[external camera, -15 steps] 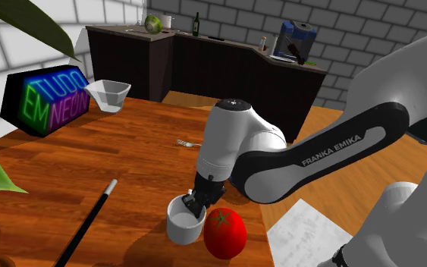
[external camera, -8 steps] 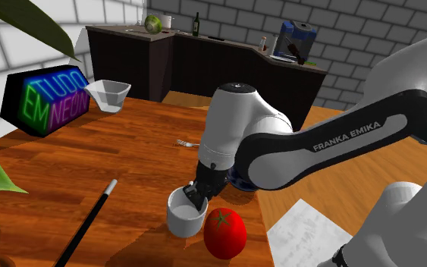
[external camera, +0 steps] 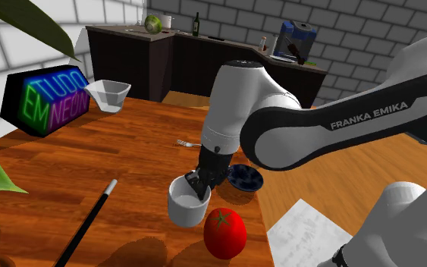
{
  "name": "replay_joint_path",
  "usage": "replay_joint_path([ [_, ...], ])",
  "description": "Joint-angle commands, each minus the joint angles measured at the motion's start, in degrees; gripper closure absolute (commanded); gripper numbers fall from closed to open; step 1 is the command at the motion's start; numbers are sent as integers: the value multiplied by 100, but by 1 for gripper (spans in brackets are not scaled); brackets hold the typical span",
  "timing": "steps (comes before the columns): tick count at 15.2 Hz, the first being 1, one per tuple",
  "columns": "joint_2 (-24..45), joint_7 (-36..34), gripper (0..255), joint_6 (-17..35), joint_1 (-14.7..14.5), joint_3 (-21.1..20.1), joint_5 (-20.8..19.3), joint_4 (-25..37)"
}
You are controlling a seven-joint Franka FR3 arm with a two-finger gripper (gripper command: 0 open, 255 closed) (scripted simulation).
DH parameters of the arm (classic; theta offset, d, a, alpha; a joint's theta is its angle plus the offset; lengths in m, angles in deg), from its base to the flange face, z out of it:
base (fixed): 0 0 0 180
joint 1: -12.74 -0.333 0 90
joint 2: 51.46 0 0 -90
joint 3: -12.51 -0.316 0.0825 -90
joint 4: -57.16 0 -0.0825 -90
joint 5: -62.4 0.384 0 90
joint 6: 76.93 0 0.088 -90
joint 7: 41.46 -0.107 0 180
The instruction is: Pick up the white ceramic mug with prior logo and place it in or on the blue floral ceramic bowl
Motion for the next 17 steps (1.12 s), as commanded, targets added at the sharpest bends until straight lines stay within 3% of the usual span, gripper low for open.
replay_joint_path([
  [1,-70,20,255,-164,-3,25,19,96],
  [6,-210,53,255,-500,-9,76,51,299],
  [17,-1143,1791,255,-647,451,1323,49,-602],
])
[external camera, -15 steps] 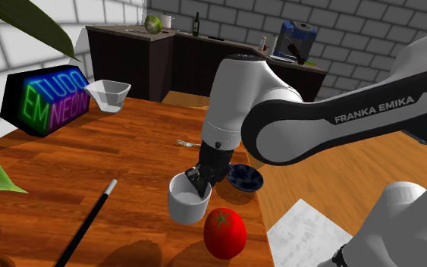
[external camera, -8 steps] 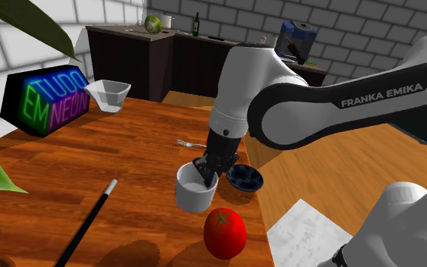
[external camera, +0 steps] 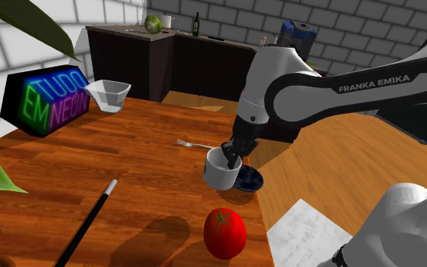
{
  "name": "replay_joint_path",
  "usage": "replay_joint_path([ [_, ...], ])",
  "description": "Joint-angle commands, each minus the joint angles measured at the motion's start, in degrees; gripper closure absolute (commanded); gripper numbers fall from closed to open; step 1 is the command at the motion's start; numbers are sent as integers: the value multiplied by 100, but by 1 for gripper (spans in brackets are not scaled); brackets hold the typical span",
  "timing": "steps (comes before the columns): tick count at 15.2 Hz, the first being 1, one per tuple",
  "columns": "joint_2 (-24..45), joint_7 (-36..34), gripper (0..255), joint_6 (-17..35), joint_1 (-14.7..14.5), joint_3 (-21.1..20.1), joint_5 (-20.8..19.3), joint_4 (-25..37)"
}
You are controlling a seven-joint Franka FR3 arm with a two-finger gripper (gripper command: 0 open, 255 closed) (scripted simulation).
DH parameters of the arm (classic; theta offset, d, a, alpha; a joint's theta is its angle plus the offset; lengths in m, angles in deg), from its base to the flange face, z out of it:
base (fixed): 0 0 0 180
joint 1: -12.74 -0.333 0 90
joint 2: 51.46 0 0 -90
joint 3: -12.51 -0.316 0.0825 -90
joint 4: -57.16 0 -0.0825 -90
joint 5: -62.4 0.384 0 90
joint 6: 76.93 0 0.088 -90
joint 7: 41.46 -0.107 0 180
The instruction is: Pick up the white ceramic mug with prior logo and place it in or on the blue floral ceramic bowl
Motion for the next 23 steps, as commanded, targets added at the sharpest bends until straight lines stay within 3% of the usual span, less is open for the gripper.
replay_joint_path([
  [1,-187,322,255,-69,99,241,-41,-139],
  [12,-201,1956,255,-171,834,1498,-555,-153],
  [23,187,1999,255,783,823,1490,-522,-720],
])
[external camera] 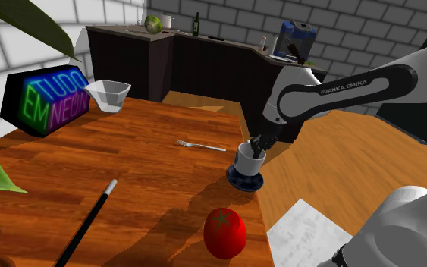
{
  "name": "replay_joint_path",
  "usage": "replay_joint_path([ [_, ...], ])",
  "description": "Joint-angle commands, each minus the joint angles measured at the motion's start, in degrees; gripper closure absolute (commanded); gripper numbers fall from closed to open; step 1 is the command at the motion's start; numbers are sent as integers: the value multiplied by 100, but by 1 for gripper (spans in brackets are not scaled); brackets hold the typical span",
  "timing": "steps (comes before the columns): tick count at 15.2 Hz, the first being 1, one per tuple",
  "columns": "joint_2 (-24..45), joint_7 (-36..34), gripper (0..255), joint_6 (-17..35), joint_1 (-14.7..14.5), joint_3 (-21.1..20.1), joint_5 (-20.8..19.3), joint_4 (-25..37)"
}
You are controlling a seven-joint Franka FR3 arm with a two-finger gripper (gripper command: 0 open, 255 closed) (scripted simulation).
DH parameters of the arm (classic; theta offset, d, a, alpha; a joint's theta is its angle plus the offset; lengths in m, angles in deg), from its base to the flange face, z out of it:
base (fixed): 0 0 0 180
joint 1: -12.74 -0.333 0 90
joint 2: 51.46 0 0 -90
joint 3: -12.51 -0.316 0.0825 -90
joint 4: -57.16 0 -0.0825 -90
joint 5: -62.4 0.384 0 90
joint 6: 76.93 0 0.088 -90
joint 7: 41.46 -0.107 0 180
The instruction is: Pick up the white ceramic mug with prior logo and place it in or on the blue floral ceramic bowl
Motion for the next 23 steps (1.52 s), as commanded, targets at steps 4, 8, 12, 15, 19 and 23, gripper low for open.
replay_joint_path([
  [4,216,17,255,423,-8,-5,19,-202],
  [8,216,17,255,423,-9,-5,19,-202],
  [12,216,17,0,423,-9,-5,19,-202],
  [15,216,17,0,422,-9,-5,19,-202],
  [19,-42,7,0,-31,4,6,-3,-6],
  [23,-236,0,0,-427,15,17,-20,196],
])
